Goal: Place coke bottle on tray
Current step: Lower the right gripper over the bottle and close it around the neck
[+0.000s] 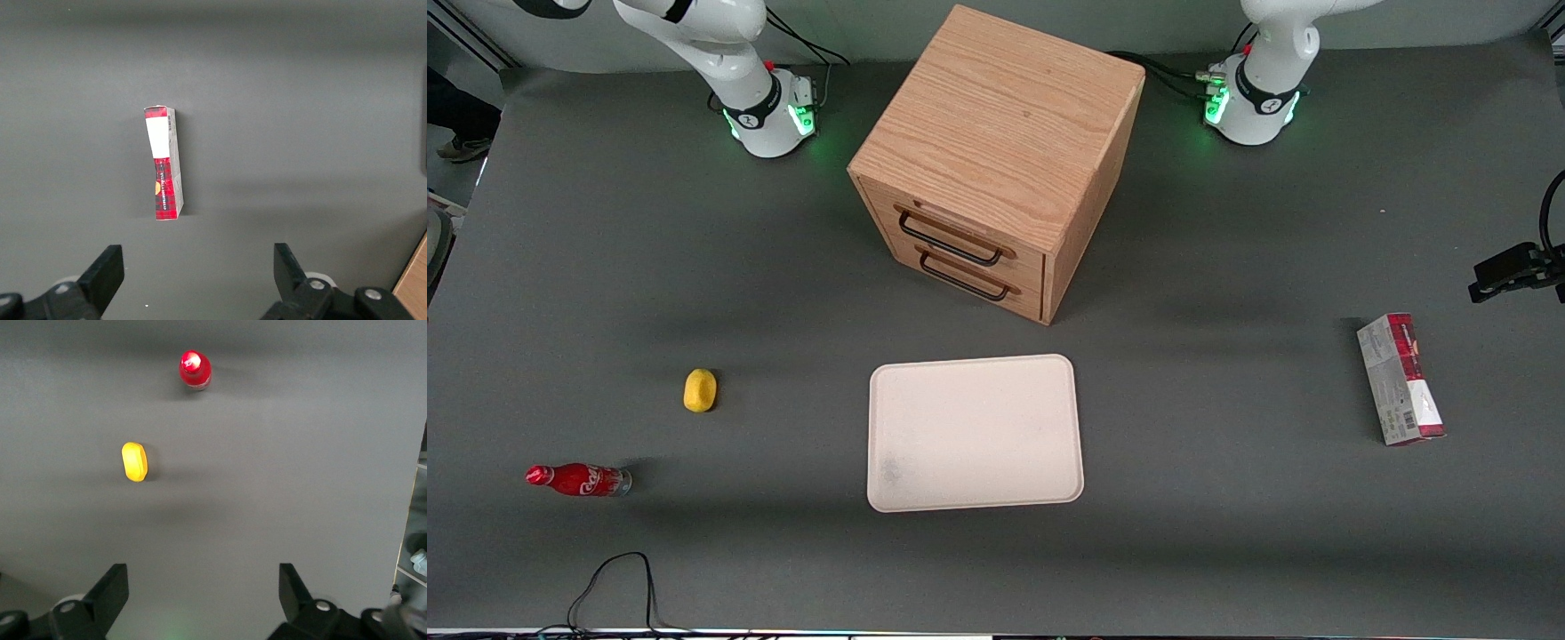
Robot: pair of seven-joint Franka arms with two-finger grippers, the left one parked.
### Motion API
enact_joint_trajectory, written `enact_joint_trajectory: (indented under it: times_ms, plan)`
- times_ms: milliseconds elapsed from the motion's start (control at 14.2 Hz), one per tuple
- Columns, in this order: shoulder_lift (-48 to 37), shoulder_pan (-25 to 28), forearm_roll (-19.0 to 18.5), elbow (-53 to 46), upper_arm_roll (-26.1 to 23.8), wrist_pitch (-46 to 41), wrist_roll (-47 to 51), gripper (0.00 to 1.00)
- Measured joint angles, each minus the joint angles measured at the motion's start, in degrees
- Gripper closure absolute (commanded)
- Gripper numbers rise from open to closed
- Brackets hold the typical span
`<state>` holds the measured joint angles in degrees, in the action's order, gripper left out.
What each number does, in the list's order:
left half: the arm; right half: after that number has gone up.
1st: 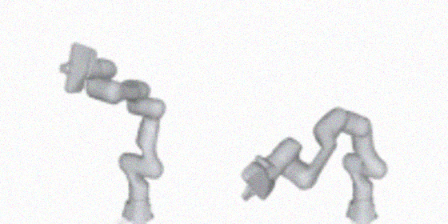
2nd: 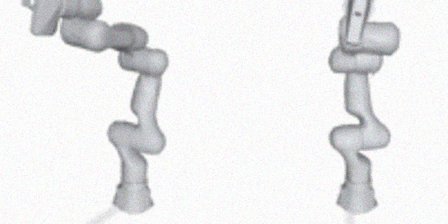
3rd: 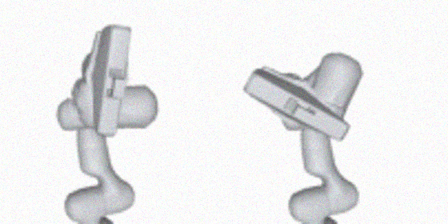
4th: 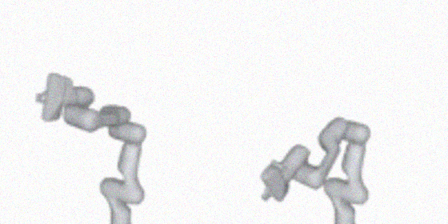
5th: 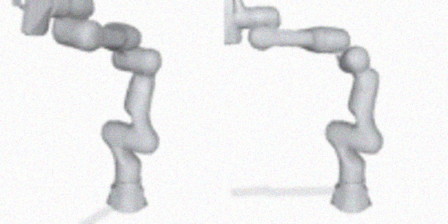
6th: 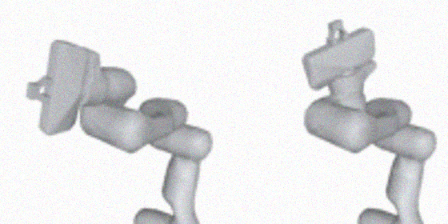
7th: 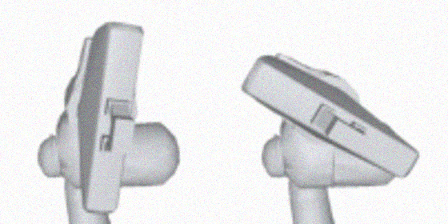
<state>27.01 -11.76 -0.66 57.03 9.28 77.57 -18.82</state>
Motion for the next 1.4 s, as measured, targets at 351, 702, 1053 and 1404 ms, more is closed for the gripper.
enact_joint_trajectory:
  times_ms: [351,702,1053,1404]
  plan:
    - [1.8,-0.7,0.0,-0.8,0.0,-0.1,-8.9,0.0]
    - [9.1,-1.1,0.0,-1.3,-0.8,7.3,-8.9,0.0]
    - [15.0,-0.8,0.0,-2.5,-4.3,14.1,-3.6,0.0]
    - [19.9,-1.1,0.0,-4.2,-4.4,19.8,-2.6,0.0]
